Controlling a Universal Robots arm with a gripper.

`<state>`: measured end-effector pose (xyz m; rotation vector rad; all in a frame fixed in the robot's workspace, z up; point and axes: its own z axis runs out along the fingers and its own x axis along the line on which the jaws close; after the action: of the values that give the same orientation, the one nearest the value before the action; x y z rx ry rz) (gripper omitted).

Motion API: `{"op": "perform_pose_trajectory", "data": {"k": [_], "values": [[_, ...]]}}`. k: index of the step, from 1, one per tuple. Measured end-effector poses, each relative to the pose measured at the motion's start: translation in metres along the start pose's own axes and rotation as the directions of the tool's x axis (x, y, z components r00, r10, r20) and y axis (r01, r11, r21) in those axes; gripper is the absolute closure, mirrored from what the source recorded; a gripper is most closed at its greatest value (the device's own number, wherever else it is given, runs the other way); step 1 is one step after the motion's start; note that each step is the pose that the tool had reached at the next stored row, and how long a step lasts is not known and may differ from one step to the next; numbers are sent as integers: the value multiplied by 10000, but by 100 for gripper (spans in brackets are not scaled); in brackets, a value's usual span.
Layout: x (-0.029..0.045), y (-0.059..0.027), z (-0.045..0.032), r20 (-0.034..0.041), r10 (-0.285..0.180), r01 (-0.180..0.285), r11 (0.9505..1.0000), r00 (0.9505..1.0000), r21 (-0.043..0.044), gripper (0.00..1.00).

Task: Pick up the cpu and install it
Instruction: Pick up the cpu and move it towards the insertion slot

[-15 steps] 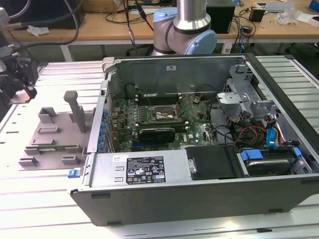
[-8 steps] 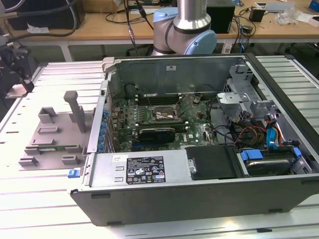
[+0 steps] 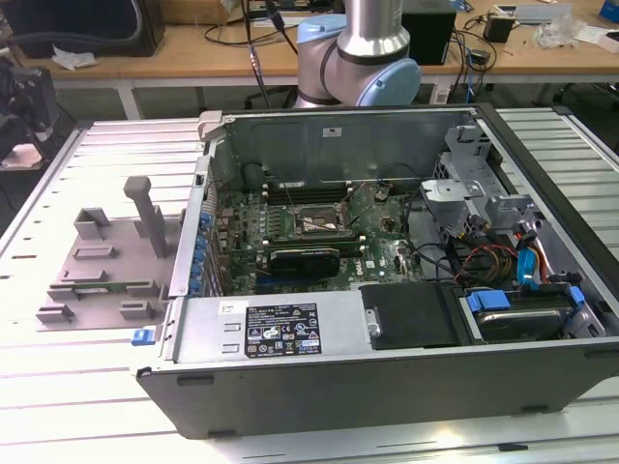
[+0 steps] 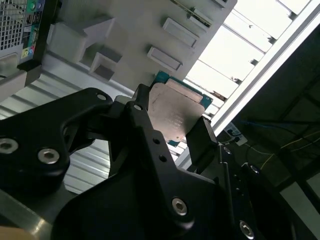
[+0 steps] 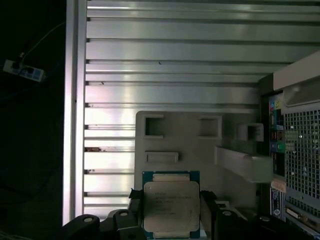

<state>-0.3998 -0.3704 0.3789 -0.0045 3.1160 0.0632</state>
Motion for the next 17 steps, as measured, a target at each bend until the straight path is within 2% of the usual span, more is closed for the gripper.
{"op": "perform_pose_trajectory", "data": {"k": [2,7,17], "values": [[-2,12,-85,-2,0,0,10000,10000,1,46],[-5,13,-90,-1,1,-1,10000,10000,0,46],[-268,12,-83,-1,0,0,10000,10000,0,46]]}}
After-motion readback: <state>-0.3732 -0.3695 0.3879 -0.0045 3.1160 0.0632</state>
